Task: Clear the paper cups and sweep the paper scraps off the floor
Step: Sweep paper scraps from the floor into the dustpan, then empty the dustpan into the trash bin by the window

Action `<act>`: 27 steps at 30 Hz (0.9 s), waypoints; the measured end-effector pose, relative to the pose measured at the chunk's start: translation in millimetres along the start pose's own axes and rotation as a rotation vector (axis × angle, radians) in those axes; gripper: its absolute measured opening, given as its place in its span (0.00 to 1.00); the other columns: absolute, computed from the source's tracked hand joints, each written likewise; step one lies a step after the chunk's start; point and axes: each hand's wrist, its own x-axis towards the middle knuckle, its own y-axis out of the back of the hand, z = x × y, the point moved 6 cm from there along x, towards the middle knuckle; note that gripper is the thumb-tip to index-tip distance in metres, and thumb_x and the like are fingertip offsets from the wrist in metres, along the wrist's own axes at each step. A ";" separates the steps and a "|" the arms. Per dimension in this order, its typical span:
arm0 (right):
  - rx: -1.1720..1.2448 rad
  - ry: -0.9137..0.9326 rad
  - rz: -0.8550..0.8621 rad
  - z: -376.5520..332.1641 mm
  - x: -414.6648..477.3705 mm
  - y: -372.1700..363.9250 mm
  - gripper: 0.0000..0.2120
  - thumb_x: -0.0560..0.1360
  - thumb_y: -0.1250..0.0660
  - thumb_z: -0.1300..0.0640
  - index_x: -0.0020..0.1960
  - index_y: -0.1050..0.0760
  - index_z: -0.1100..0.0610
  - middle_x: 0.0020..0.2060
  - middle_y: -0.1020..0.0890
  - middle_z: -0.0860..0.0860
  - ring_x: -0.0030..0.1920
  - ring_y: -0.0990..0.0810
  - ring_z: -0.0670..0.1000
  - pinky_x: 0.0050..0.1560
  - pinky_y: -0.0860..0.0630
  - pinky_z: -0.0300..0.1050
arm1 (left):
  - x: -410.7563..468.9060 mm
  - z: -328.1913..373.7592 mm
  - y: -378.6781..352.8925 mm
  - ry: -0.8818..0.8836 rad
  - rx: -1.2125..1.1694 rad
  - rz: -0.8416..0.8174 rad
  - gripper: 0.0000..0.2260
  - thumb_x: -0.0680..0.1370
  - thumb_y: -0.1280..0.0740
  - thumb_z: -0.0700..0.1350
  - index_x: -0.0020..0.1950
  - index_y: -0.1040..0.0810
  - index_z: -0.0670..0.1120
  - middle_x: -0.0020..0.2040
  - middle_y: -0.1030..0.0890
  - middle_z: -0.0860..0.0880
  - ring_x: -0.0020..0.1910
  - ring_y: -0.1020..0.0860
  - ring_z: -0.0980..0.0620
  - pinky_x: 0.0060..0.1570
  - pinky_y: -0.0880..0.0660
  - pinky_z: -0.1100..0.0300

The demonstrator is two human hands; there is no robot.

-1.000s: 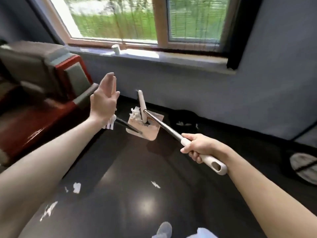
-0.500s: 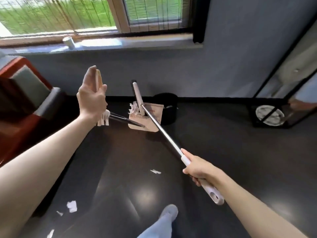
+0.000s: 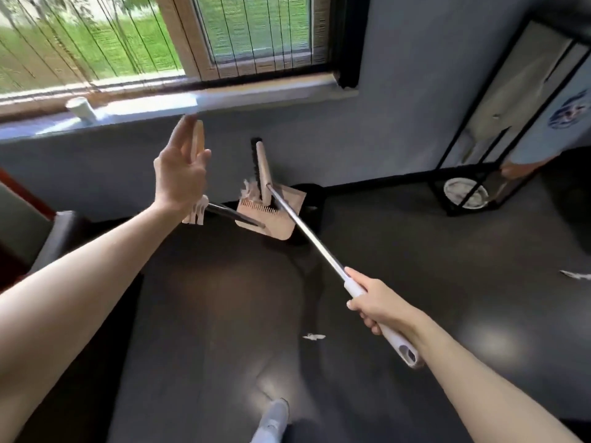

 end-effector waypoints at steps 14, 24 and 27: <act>0.252 -0.035 0.145 -36.3 3.7 -29.2 0.33 0.78 0.39 0.63 0.76 0.45 0.39 0.30 0.30 0.52 0.23 0.33 0.46 0.22 0.33 0.38 | 56.3 -14.1 -27.7 -0.477 0.459 -0.408 0.22 0.81 0.39 0.38 0.72 0.36 0.54 0.54 0.22 0.39 0.48 0.24 0.42 0.48 0.25 0.49; 0.369 -0.061 0.256 -25.6 -25.3 -5.4 0.33 0.79 0.39 0.64 0.75 0.43 0.39 0.29 0.33 0.52 0.21 0.36 0.46 0.19 0.37 0.36 | 5.8 -22.8 -85.9 -0.798 0.648 -0.641 0.26 0.79 0.36 0.40 0.71 0.42 0.59 0.43 0.26 0.40 0.27 0.26 0.34 0.25 0.25 0.48; 0.390 -0.071 0.275 -22.7 -32.1 -4.8 0.33 0.79 0.38 0.65 0.75 0.43 0.39 0.29 0.32 0.53 0.21 0.36 0.46 0.19 0.36 0.36 | 4.6 -22.8 -77.3 -0.842 0.652 -0.616 0.29 0.76 0.33 0.37 0.71 0.40 0.57 0.40 0.27 0.40 0.23 0.28 0.34 0.21 0.28 0.51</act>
